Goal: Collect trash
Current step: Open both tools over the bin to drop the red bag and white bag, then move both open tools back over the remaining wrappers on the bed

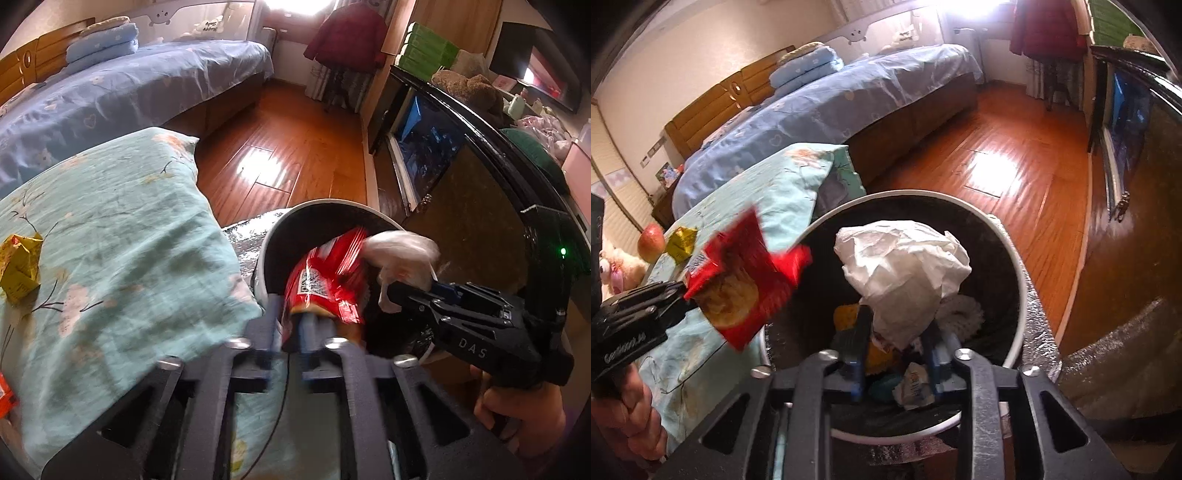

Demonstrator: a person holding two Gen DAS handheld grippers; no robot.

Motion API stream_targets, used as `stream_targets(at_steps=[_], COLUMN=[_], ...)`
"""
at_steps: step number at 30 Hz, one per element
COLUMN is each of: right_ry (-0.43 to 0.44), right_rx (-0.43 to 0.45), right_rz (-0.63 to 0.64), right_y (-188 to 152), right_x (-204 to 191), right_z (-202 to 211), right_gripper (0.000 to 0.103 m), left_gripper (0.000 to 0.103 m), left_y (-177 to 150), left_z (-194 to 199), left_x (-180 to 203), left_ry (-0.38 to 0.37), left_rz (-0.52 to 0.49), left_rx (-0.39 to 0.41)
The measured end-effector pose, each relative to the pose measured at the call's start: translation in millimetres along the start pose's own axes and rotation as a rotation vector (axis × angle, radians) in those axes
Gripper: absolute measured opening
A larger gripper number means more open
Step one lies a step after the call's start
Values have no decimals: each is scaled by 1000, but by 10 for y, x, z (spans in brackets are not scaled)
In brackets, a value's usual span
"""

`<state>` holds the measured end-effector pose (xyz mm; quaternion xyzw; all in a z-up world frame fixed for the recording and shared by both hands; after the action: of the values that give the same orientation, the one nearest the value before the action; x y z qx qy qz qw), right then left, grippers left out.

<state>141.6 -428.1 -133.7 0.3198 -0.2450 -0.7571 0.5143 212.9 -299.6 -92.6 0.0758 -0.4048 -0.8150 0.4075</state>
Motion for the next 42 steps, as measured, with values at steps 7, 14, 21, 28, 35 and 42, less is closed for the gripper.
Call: stream_targets(at_steps=[7,14,21,28,35,42], right_ry=[5,45,87,138,198,246], right_rx=[32,46,70,94,90,80], right_rz=[-22,-42,-44,-9,54,111], right_y=[49,-18,-90,-111,-141,-180], right_x=[10,-129,-376,-724,-1141,-1509], right_z=[72,137,232,301,266,147], right_gripper=[59,79,82,89,90,90], left_gripper=[58,70,76,80,82,83], left_y=[-61,-270,-495,-691,-886,-1002], left_z=[171,436,742,1069,1314,1418], left_x=[-103,-416,-704,-973,-1296,-1582], left_ry=[17,71,110,169,237,292], left_rz=[18,93,180,246,311,367], left_rx=[38,68,106,148,170,173])
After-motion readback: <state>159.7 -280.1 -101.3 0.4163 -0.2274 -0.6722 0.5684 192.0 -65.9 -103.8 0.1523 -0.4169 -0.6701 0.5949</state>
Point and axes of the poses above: each gripper's, at about its wrist camera, not at the fingertips, and z roughly against the way its jaws point, x to its right, y to its top, the point moved 5 cm from there along -z, roughly the way its jaws point, and after that the axes turned 10 degrees about x, right-handed, at the moved point
